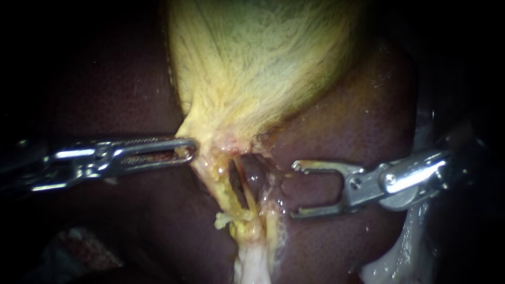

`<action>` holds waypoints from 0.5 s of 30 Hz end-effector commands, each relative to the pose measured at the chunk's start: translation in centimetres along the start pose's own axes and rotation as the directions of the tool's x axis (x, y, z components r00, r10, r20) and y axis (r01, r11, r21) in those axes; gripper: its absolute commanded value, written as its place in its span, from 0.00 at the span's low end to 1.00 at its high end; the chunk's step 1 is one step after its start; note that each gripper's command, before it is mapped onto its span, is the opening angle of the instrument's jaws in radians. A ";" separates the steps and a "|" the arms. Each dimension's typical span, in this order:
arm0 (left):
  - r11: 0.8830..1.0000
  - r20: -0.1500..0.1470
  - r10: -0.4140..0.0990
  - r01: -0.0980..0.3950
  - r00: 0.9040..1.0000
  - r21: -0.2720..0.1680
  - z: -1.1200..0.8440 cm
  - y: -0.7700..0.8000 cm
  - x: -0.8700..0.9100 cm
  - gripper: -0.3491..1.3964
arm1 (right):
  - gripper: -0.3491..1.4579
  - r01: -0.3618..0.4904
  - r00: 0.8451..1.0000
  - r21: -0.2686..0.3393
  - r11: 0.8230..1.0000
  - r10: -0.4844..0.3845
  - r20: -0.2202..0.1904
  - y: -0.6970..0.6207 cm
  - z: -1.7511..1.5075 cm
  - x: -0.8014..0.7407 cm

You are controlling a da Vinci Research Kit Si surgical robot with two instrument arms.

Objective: Going back first clip left tube

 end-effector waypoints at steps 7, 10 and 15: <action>1.000 0.002 0.001 -0.001 1.000 -0.002 0.06 0.01 0.02 0.00 | 0.52 0.048 0.999 0.000 0.999 -0.048 -0.006 -0.01 -0.08 0.11; 1.000 0.004 0.002 -0.002 1.000 -0.004 0.11 0.04 0.05 0.00 | 0.52 0.061 0.998 0.004 0.998 -0.061 -0.007 -0.02 -0.10 0.10; 1.000 0.009 0.006 -0.006 1.000 -0.012 0.27 0.12 0.11 0.00 | 0.52 0.085 0.996 0.007 0.996 -0.085 -0.008 -0.02 -0.12 0.09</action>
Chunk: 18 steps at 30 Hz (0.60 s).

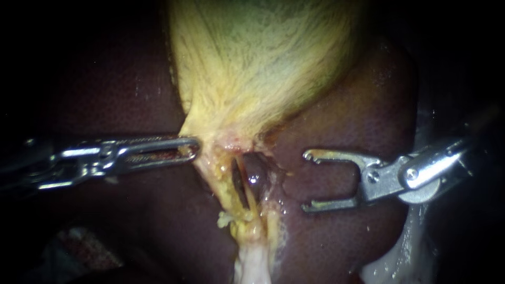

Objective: Going back first clip left tube

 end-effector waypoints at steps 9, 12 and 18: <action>1.000 -0.001 0.006 -0.006 1.000 0.006 0.37 0.05 0.10 0.00 | 0.52 0.044 0.999 0.012 0.999 -0.044 -0.004 -0.01 -0.01 -0.01; 1.000 -0.008 0.009 -0.009 1.000 0.010 0.46 0.01 0.15 0.00 | 0.52 0.044 0.999 0.016 0.999 -0.044 -0.006 -0.01 -0.01 0.00; 1.000 -0.018 0.012 -0.012 1.000 0.020 0.60 -0.08 0.19 0.00 | 0.52 0.045 0.999 0.016 0.999 -0.045 -0.006 -0.02 -0.01 -0.01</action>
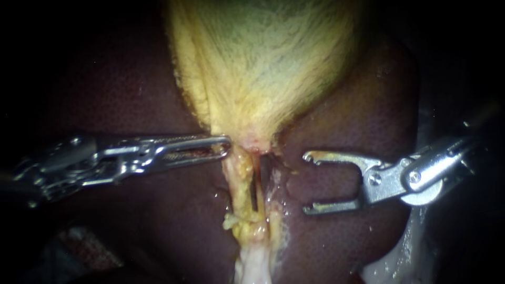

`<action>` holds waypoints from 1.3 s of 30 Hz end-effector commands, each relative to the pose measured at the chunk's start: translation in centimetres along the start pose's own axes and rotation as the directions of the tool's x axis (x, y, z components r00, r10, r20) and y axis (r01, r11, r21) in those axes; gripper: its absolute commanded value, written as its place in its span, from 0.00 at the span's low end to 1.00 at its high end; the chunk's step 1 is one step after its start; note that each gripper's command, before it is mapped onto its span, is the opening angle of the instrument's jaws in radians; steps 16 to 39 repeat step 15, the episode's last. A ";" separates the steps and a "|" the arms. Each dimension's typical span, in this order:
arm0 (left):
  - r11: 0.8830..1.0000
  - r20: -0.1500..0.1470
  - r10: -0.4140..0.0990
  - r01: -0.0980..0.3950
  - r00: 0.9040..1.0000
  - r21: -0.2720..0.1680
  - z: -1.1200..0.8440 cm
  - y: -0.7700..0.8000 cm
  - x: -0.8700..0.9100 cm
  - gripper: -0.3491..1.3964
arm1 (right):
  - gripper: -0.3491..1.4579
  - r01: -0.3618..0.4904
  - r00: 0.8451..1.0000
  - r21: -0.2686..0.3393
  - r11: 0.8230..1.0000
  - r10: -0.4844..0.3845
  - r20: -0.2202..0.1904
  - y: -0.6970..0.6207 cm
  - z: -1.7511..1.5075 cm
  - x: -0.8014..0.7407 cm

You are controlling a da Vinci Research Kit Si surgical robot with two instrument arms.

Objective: Going back first clip left tube

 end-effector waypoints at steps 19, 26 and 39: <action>1.000 -0.002 0.002 -0.002 1.000 0.003 0.03 -0.03 0.01 0.00 | 0.52 0.001 1.000 0.001 1.000 -0.001 -0.001 -0.01 -0.03 -0.02; 1.000 -0.002 0.002 -0.002 1.000 0.003 0.03 -0.03 0.01 0.00 | 0.52 0.001 1.000 0.001 1.000 -0.001 -0.001 -0.01 -0.03 -0.02; 1.000 -0.002 0.002 -0.002 1.000 0.003 0.03 -0.03 0.01 0.00 | 0.52 0.001 1.000 0.001 1.000 -0.001 -0.001 -0.01 -0.03 -0.02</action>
